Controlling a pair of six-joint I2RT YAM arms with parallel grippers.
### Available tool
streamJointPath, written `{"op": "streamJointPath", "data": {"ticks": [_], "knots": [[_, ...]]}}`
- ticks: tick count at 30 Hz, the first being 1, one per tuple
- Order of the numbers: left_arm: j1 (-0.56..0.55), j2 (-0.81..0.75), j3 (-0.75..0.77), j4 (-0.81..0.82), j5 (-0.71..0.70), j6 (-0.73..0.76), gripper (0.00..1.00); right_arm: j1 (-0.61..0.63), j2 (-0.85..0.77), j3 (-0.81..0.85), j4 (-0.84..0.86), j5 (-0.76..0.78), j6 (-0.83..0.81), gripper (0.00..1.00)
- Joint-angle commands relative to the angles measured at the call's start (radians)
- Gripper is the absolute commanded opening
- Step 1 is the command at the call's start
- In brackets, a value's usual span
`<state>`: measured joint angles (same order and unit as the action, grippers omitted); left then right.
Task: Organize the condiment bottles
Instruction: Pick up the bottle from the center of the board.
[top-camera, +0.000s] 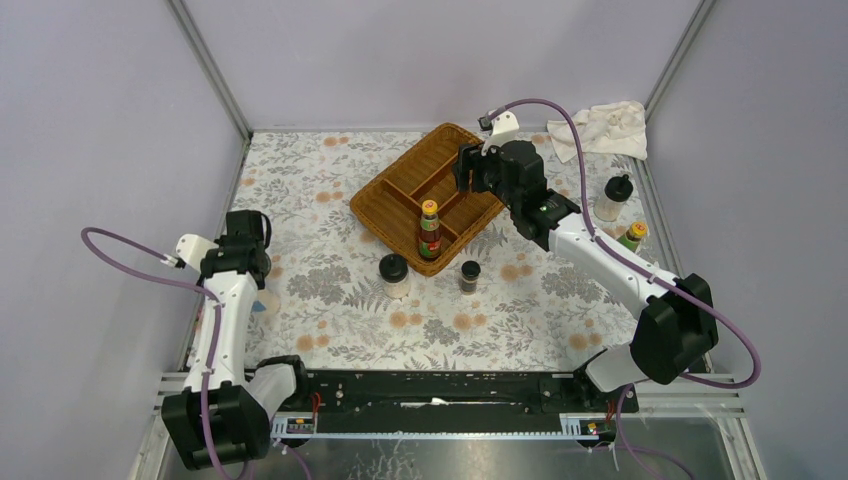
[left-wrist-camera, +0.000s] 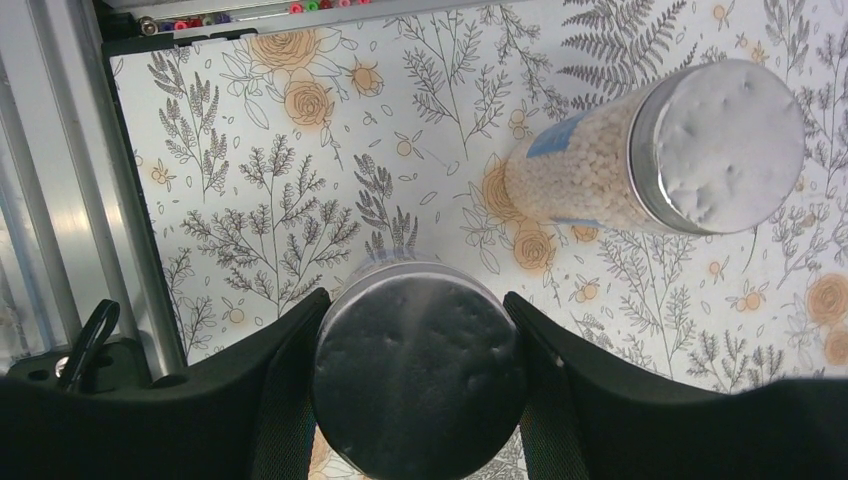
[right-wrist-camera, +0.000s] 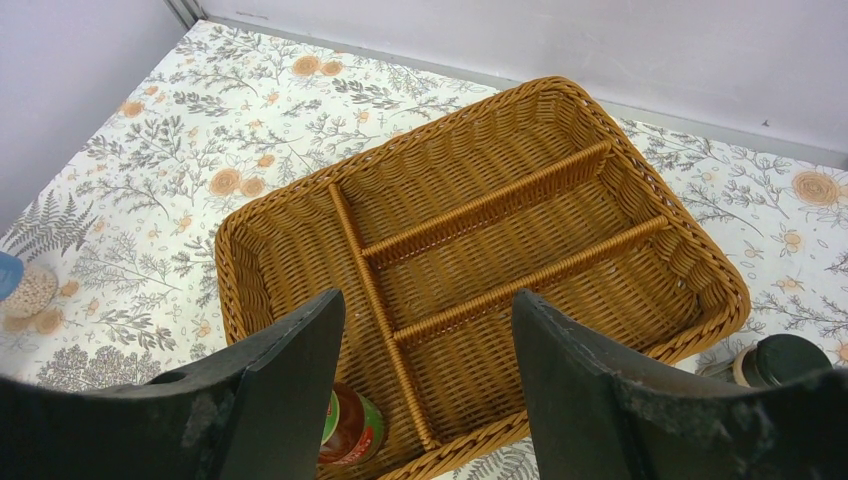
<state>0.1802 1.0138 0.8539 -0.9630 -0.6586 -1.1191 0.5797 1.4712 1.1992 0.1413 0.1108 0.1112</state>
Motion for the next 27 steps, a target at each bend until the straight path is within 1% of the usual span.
{"op": "streamJointPath", "data": {"ticks": [1, 7, 10, 20, 27], "knots": [[-0.004, -0.023, 0.037, 0.038, 0.021, 0.096, 0.0, -0.005, -0.025, 0.006, 0.038, -0.014, 0.01, 0.69], [-0.033, -0.034, 0.036, 0.052, 0.048, 0.153, 0.0, -0.005, -0.027, 0.008, 0.036, -0.016, 0.014, 0.69], [-0.062, -0.04, 0.041, 0.05, 0.037, 0.171, 0.0, -0.005, -0.028, 0.01, 0.037, -0.018, 0.014, 0.69], [-0.176, -0.052, 0.057, 0.048, -0.048, 0.185, 0.0, -0.006, -0.04, 0.008, 0.035, -0.027, 0.021, 0.68], [-0.307, -0.036, 0.062, 0.053, -0.134, 0.194, 0.0, -0.006, -0.048, 0.008, 0.033, -0.031, 0.025, 0.68]]}}
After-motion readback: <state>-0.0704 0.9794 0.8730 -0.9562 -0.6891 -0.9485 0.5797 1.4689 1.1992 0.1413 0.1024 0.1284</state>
